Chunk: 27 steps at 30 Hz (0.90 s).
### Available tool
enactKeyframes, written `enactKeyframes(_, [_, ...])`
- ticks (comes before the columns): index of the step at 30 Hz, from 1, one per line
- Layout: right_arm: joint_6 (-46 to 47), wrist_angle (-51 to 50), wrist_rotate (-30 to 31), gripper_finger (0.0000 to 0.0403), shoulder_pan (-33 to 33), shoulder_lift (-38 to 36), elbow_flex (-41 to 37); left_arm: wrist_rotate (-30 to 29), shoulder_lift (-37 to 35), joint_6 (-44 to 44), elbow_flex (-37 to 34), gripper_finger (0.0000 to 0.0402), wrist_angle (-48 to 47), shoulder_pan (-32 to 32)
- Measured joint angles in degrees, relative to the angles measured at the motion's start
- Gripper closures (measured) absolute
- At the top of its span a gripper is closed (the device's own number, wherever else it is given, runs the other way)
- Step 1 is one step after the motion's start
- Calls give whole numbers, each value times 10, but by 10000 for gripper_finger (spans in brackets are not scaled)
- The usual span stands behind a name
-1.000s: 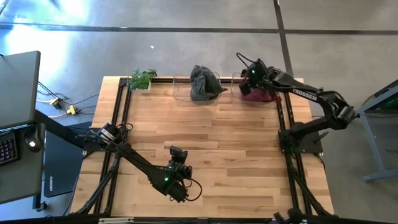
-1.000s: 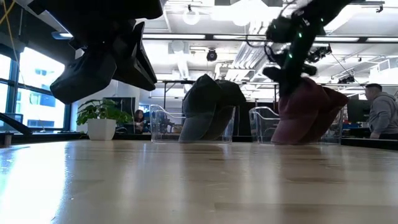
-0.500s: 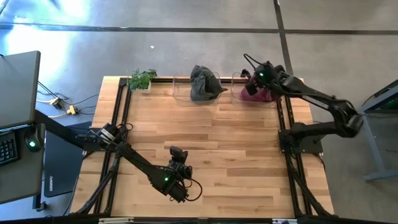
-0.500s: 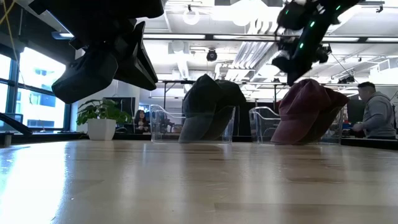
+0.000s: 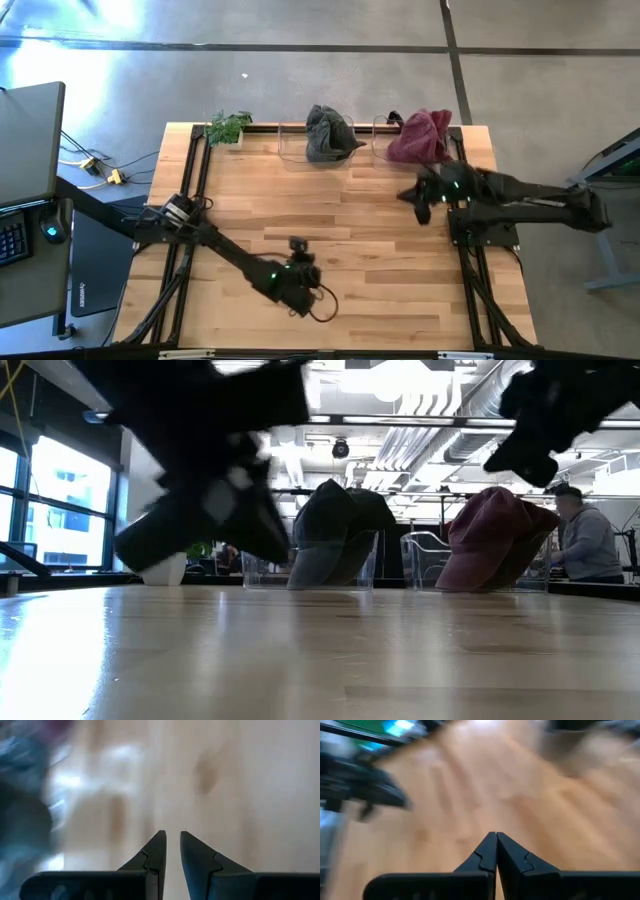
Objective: Pick & Place hat
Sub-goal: Return to Home Position
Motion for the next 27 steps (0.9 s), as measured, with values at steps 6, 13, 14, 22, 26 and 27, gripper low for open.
enactKeyframes(6, [53, 214, 29, 401, 158, -84, -122, 272, 0, 191, -20, 355, 322, 45])
enactKeyframes(13, [3, 337, 73, 402, 237, -91, -170, 267, -116, 216, -19, 397, 342, 92])
enactKeyframes(14, [-5, 338, 82, 402, 240, -91, -169, 263, -145, 222, -28, 397, 328, 96])
enactKeyframes(22, [-24, 332, 95, 401, 241, -92, -169, 257, -389, 227, -107, 401, 220, 166])
enactKeyframes(26, [-34, 327, 92, 400, 241, -91, -169, 260, -520, 199, -189, 401, 177, 191])
enactKeyframes(27, [-36, 326, 92, 399, 241, -91, -169, 261, -554, 193, -214, 401, 187, 197])
